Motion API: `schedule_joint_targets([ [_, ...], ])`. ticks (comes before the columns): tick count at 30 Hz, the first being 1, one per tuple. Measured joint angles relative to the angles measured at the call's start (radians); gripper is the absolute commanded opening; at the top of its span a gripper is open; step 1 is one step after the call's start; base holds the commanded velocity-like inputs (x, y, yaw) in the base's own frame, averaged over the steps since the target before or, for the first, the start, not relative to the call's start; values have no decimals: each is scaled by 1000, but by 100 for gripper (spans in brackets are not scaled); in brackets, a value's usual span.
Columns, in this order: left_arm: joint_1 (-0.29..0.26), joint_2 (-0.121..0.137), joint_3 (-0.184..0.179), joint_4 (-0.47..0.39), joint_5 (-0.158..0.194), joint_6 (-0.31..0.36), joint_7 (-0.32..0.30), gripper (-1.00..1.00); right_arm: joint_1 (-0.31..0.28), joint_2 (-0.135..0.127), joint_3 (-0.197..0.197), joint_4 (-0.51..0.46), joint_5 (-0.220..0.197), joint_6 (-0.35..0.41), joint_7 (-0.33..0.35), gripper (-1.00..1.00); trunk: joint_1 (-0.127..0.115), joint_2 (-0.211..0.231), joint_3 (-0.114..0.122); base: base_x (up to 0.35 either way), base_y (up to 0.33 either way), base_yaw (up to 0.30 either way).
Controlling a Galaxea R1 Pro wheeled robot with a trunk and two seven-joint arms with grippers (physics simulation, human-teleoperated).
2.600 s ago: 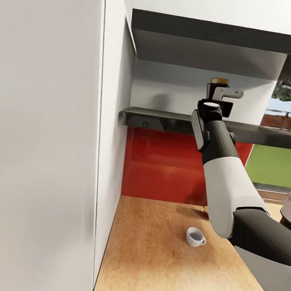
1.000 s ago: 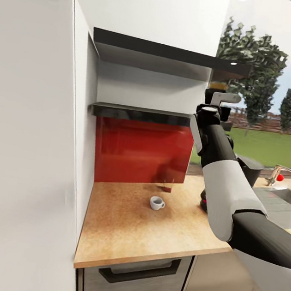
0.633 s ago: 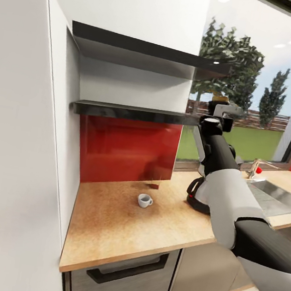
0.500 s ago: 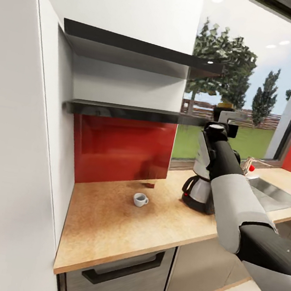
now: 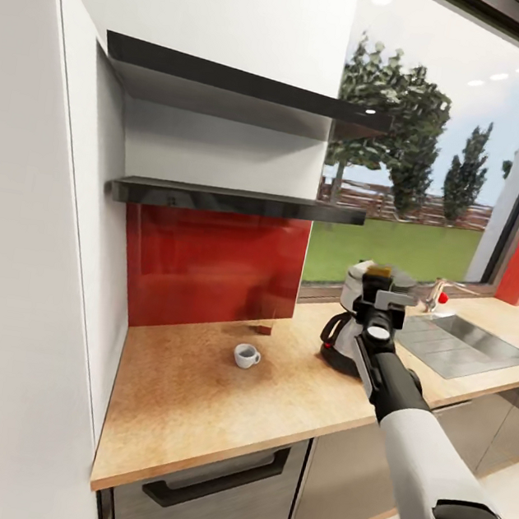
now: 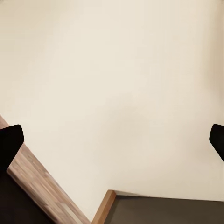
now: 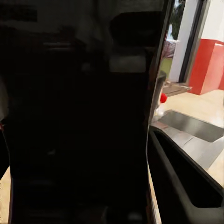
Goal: Set up a coffee station on the kitchen countertop: keep the coffee maker on the countertop, move the bottle of coffee from the kitchen shelf to the counter next to the coffee maker, place a paper coffee filter on top of the coffee maker, put the saucer next to the coffee maker with the coffee cup on the saucer, and place the electric kettle next to the coffee maker.
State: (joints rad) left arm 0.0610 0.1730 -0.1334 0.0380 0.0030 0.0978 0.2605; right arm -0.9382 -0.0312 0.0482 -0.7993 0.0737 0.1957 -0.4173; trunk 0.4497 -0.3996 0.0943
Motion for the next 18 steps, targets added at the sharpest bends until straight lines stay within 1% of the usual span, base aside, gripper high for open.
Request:
schedule_joint_targets([
  [3,0,0,0,-1,0,0,0,100,14,-4,0,1,0,-26,13,-100,0,0,0,0,0,0],
  [11,0,2,0,-3,0,0,0,100,25,-3,1,3,-3,-29,15,-100,0,0,0,0,0,0],
  [16,0,0,0,-6,-1,0,0,100,59,3,2,10,-7,-30,17,-100,0,0,0,0,0,0],
  [17,0,-1,0,-7,-1,0,0,100,67,5,1,19,-8,-30,21,-100,0,0,0,0,0,0],
  [18,0,-1,0,-7,-1,0,0,100,73,6,2,38,-10,-30,42,-100,0,0,0,0,0,0],
])
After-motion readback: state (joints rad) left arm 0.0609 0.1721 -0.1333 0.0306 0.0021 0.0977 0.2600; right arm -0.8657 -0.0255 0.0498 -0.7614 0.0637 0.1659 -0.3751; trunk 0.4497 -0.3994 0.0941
